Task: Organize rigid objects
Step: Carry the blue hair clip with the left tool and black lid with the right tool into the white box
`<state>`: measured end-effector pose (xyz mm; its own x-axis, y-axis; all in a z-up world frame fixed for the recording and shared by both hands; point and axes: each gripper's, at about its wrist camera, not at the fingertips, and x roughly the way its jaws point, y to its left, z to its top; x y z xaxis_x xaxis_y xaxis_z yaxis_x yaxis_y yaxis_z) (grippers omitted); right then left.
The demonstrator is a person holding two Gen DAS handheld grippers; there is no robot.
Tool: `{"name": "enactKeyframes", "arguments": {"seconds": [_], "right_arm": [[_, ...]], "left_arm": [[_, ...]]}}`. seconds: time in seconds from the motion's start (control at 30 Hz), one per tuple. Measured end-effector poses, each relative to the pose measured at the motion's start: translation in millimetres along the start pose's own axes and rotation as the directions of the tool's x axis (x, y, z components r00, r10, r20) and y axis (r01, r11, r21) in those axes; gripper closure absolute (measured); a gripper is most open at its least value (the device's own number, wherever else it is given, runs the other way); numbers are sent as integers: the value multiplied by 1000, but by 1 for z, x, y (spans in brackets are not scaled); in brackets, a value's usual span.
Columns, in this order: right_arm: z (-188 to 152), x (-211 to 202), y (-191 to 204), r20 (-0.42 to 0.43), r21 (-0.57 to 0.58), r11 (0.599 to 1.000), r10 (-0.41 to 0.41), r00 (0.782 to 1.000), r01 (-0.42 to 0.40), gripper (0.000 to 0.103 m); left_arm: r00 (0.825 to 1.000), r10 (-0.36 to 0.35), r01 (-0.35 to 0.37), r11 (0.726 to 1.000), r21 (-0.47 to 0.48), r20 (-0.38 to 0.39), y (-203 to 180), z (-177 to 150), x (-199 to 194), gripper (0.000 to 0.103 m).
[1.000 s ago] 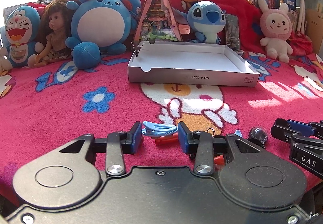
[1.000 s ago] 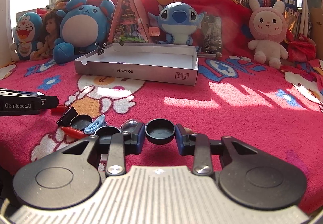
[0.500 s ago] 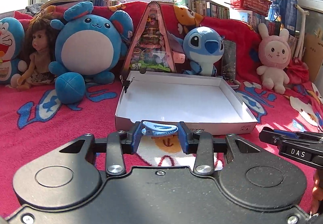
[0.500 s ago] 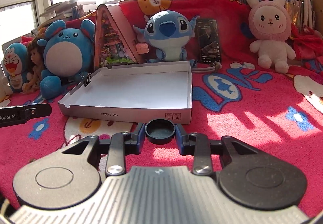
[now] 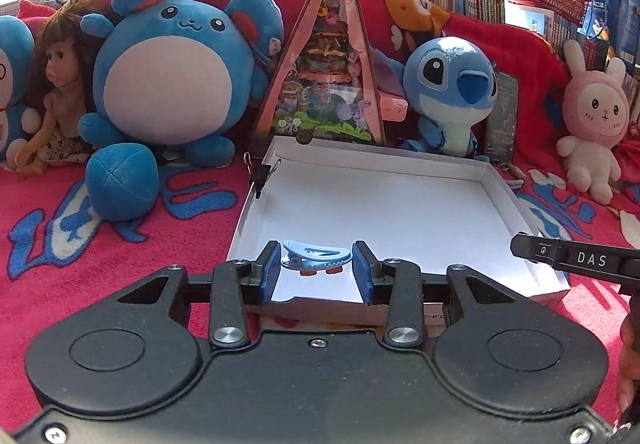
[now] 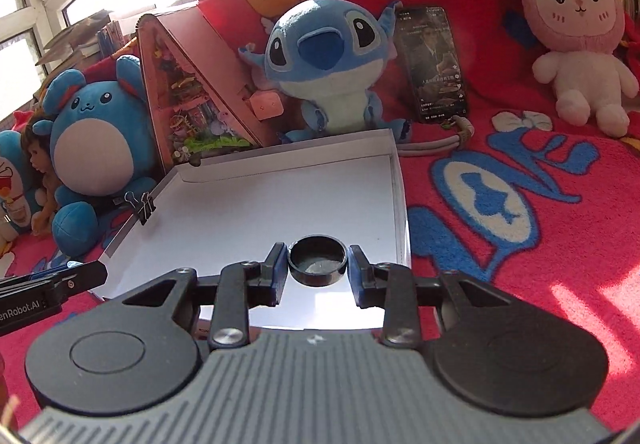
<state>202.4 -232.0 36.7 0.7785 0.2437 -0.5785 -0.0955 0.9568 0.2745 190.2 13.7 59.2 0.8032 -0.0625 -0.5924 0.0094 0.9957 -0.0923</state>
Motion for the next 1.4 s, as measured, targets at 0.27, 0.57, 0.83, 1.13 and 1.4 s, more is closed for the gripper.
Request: {"name": "enactKeyframes", "arguments": {"seconds": [0.27,0.57,0.83,1.13,1.4], "right_arm": [[-12,39,-1,-38,96,994,59,998,-55,66],[-8,55,-2,-6,39,993,108,994,-108,66],[-4,65,-1,12,-42,992,121,993,-120,66],[1,77,-3,25,-80,989,127,992,-125,66],[8,86,-10,29,-107,988,112,993,-109,66]], "left_arm": [[999,20,-21,1000,-11,-30,-2,1,31,66],[999,27,-28,999,-19,-45,-2,3,49,66],[998,31,-32,999,-14,-61,-3,3,59,66],[997,39,-39,999,-5,-69,-4,4,67,66],[996,48,-48,999,-4,-73,-5,8,74,66]]}}
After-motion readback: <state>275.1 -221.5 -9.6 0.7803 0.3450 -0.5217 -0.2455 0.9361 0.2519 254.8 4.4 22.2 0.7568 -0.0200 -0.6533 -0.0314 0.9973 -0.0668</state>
